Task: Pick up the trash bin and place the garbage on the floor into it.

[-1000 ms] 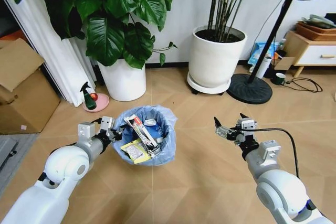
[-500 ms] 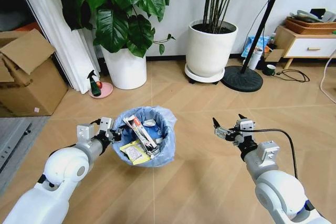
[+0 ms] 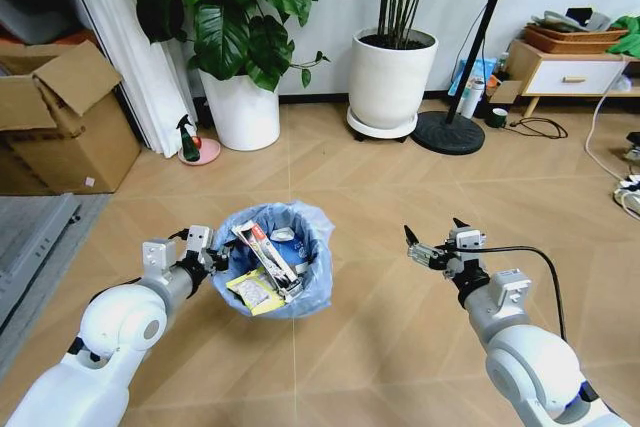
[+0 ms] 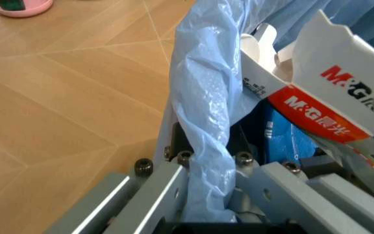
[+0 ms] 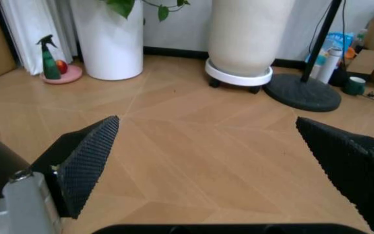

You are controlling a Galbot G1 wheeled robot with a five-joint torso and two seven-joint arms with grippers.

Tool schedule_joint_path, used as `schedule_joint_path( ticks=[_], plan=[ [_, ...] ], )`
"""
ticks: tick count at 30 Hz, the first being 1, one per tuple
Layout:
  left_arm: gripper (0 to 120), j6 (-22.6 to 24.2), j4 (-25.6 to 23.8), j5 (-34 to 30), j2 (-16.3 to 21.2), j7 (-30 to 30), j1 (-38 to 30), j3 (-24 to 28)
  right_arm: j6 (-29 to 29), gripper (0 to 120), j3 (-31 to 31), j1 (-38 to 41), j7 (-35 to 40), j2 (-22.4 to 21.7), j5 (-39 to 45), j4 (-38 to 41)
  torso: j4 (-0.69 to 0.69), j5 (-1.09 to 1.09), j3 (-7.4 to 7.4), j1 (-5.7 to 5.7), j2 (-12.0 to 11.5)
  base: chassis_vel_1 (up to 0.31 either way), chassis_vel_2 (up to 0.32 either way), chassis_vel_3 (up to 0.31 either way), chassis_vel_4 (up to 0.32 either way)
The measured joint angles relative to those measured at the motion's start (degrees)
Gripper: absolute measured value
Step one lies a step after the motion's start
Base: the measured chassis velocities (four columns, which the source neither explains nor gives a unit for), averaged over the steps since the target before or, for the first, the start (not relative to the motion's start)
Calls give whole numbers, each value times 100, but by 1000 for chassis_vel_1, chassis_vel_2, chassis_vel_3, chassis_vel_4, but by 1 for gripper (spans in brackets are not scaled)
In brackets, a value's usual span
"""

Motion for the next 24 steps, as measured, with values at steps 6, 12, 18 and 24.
schedule_joint_path(
  ticks=[6, 12, 18, 24],
  plan=[
    [0, 0, -14, 6, -8, 7, 25, -16, 2, 100, -3, 8, -2, -5, 3, -1, 0, 2, 1, 1, 0, 161, -161, -162, 148],
    [0, 0, -52, 9, -7, 16, 84, -58, 8, 100, -32, 11, -7, 3, 1, -13, 0, 2, 1, 1, -1, 143, -150, -162, 135],
    [0, 0, -54, 25, -25, 20, 101, -58, 13, 100, -39, -8, -17, 3, -6, -16, 1, 0, 2, 1, -1, 159, -150, -152, 156],
    [0, 0, -59, 31, -36, 21, 113, -57, 14, 100, -74, -8, -23, -2, -9, -19, 0, 1, 1, 1, -1, 147, -143, -148, 143]
  ],
)
